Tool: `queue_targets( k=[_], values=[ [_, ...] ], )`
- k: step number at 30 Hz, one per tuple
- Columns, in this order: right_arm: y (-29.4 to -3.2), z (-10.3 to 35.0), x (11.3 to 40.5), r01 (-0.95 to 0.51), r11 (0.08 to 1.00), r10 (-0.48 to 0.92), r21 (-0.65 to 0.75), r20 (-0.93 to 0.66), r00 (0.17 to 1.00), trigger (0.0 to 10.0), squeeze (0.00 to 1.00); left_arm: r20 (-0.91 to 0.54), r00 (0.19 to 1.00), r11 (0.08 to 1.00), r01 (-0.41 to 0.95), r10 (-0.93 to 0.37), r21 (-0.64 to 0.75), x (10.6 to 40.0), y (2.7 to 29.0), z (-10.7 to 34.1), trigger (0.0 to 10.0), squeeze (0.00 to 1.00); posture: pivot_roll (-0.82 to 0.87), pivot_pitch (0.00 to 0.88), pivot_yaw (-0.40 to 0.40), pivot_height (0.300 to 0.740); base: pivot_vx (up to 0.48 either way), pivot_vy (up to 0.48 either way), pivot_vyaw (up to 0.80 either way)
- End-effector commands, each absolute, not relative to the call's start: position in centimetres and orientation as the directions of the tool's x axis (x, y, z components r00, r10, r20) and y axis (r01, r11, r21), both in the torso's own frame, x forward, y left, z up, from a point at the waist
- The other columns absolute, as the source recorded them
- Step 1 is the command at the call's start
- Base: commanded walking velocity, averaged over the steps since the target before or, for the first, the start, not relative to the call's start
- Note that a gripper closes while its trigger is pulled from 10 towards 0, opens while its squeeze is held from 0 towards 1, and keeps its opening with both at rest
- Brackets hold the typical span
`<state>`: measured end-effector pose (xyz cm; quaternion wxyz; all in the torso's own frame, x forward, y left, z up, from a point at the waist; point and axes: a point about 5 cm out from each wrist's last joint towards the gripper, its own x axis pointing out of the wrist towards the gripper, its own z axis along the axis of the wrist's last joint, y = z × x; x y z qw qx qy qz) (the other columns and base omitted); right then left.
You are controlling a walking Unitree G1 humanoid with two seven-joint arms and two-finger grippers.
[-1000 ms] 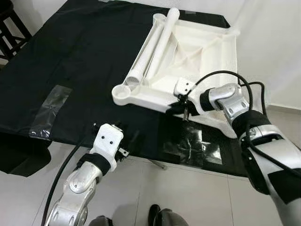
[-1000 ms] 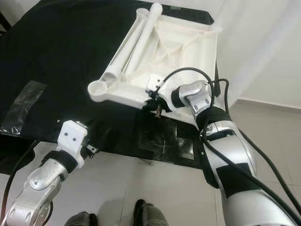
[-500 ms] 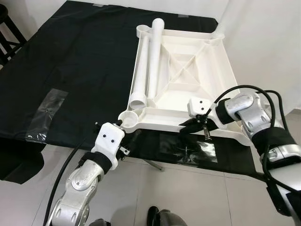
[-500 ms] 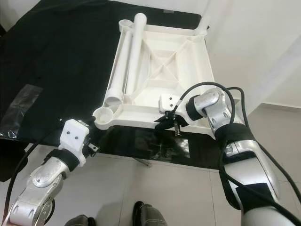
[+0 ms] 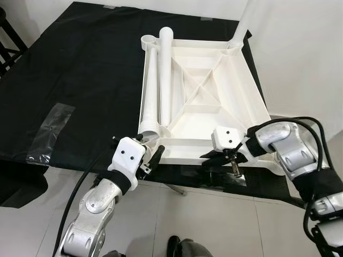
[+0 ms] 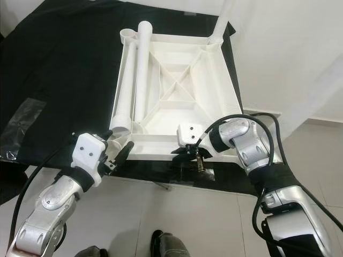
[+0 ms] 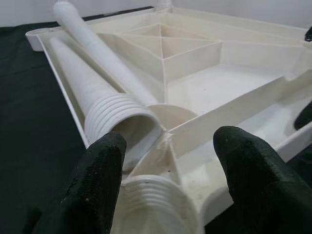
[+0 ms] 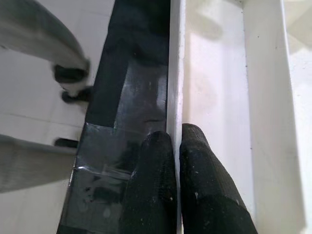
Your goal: Building children table
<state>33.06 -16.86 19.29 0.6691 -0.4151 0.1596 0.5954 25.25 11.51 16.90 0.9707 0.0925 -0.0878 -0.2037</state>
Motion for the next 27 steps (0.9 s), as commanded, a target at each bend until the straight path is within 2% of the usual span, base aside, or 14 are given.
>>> queue_targets(
  k=[1, 2, 3, 4, 5, 10, 15, 20, 21, 22, 23, 25, 26, 27],
  values=[
    [-17.2, 16.8, 33.5, -0.923, -0.026, 0.555, -0.385, -0.773, 0.306, 10.0, 0.00, 0.110, 0.905, 0.899, 0.382, -0.411, 0.215, 25.1, 11.5, 16.3, 10.0, 0.00, 0.04, 0.209, -0.116, 0.740, 0.000, 0.000, 0.00],
    [-17.6, 17.1, 34.2, -0.907, 0.010, 0.529, -0.422, -0.767, 0.362, 10.0, 0.17, 0.110, 0.905, 0.899, 0.382, -0.411, 0.215, 25.1, 11.5, 16.3, 10.0, 0.00, 0.04, 0.209, -0.116, 0.740, 0.000, 0.000, 0.00],
    [-18.2, 17.5, 34.6, -0.894, 0.043, 0.508, -0.446, -0.761, 0.403, 10.0, 0.75, 0.110, 0.905, 0.899, 0.382, -0.411, 0.214, 25.0, 11.5, 16.3, 10.0, 0.00, 0.04, 0.211, -0.115, 0.740, 0.000, 0.000, 0.00],
    [-18.2, 17.5, 34.6, -0.894, 0.043, 0.508, -0.446, -0.761, 0.403, 10.0, 0.75, 0.110, 0.905, 0.899, 0.382, -0.411, 0.214, 25.0, 11.5, 16.3, 10.0, 0.00, 0.04, 0.211, -0.115, 0.740, 0.000, 0.000, 0.00],
    [-18.7, 17.8, 34.8, -0.887, 0.063, 0.497, -0.457, -0.757, 0.425, 10.0, 1.00, 0.110, 0.905, 0.899, 0.383, -0.411, 0.214, 25.0, 11.5, 16.3, 10.0, 0.00, 0.04, 0.211, -0.115, 0.740, 0.000, 0.000, 0.00],
    [-19.9, 19.0, 34.2, -0.900, 0.056, 0.514, -0.433, -0.760, 0.398, 10.0, 1.00, 0.109, 0.904, 0.898, 0.385, -0.413, 0.214, 25.0, 11.6, 16.3, 10.0, 0.00, 0.04, 0.212, -0.111, 0.740, 0.000, 0.000, 0.00],
    [-19.5, 20.4, 32.4, -0.938, 0.013, 0.650, -0.346, -0.710, 0.271, 10.0, 1.00, 0.116, 0.900, 0.896, 0.392, -0.421, 0.207, 25.1, 11.5, 16.4, 10.0, 0.00, 0.04, 0.211, -0.109, 0.740, 0.000, 0.000, 0.00],
    [-17.4, 23.6, 31.8, -0.932, 0.035, 0.855, -0.360, -0.473, 0.214, 10.0, 1.00, 0.122, 0.895, 0.893, 0.401, -0.429, 0.202, 25.1, 11.4, 16.6, 10.0, 0.00, 0.04, 0.208, -0.103, 0.740, 0.000, 0.000, 0.00],
    [-17.2, 24.2, 31.7, -0.931, 0.052, 0.885, -0.361, -0.415, 0.210, 10.0, 0.78, 0.124, 0.894, 0.893, 0.402, -0.431, 0.202, 25.1, 11.5, 16.6, 10.0, 0.00, 0.04, 0.207, -0.100, 0.740, 0.000, 0.000, 0.00],
    [-17.2, 24.6, 31.7, -0.931, 0.064, 0.902, -0.361, -0.379, 0.209, 10.0, 0.78, 0.126, 0.893, 0.893, 0.403, -0.432, 0.202, 25.1, 11.5, 16.7, 10.0, 0.00, 0.04, 0.207, -0.100, 0.740, 0.000, 0.000, 0.00],
    [-17.1, 25.0, 31.7, -0.923, 0.093, 0.918, -0.373, -0.327, 0.224, 10.0, 0.20, 0.129, 0.893, 0.892, 0.403, -0.432, 0.202, 25.2, 11.5, 16.8, 10.0, 0.00, 0.04, 0.207, -0.100, 0.740, 0.000, 0.000, 0.00],
    [-17.1, 25.5, 31.8, -0.915, 0.123, 0.929, -0.384, -0.280, 0.242, 10.0, 0.20, 0.132, 0.892, 0.893, 0.403, -0.433, 0.202, 25.2, 11.6, 17.0, 10.0, 0.00, 0.04, 0.207, -0.100, 0.740, 0.000, 0.000, 0.00],
    [-16.9, 25.6, 32.0, -0.903, 0.159, 0.931, -0.399, -0.244, 0.271, 10.0, 0.00, 0.137, 0.891, 0.893, 0.402, -0.432, 0.203, 25.3, 11.7, 17.1, 10.0, 0.00, 0.04, 0.204, -0.103, 0.740, 0.000, 0.000, 0.00],
    [-16.6, 25.8, 32.4, -0.880, 0.221, 0.928, -0.420, -0.187, 0.322, 10.0, 0.00, 0.145, 0.891, 0.894, 0.399, -0.431, 0.205, 25.4, 11.8, 17.3, 10.0, 0.00, 0.04, 0.202, -0.105, 0.740, 0.000, 0.000, 0.00]
  ],
)
